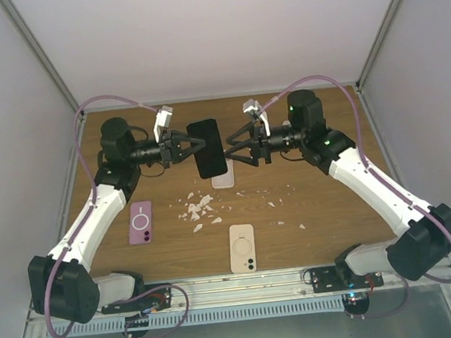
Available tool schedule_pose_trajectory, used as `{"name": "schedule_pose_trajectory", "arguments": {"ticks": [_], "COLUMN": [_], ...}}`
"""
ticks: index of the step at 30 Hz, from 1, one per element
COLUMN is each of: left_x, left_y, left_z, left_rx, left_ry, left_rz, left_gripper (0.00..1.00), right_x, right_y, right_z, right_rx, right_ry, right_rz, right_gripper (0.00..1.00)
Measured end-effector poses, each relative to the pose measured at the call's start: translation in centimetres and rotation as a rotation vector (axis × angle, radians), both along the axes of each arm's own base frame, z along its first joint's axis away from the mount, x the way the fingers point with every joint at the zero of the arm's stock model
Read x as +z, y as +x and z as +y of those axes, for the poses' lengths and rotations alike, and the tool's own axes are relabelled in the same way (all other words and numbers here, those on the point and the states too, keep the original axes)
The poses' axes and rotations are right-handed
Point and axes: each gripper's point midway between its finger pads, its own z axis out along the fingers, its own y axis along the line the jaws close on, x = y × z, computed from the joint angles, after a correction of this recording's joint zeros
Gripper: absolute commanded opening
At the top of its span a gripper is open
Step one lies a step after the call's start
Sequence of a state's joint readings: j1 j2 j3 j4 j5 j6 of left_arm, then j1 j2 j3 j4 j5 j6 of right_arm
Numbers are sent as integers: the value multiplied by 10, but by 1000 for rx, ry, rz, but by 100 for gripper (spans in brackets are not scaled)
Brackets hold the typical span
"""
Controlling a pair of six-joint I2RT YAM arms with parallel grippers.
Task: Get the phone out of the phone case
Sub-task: Place the phone at the center of the board.
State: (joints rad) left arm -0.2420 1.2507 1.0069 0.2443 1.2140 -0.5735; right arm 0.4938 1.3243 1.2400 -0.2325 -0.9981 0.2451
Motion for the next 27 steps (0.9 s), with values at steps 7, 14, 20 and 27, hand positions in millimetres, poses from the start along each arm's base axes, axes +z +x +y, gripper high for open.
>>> {"name": "schedule_pose_trajectory", "arguments": {"ticks": [7,14,20,27], "left_x": [2,-2,1,1], "left_y": [-2,-3,-4,-3], "left_z": [-7,-12,-15,-17], "left_rx": [-24,-40,-47,-50], "left_ry": [-3,0,-1,1], "left_rz": [-12,-2,-14,-19], "left_gripper": [0,0,0,3], "right_x": [1,-2,-6,-8], "right_y": [1,4,4,5], "right_z": [4,8,10,11], "right_rx": [24,43,51,53], "right_ry": [22,33,36,39], "right_rz": [40,85,111,128], "right_gripper": [53,39,29,3]}}
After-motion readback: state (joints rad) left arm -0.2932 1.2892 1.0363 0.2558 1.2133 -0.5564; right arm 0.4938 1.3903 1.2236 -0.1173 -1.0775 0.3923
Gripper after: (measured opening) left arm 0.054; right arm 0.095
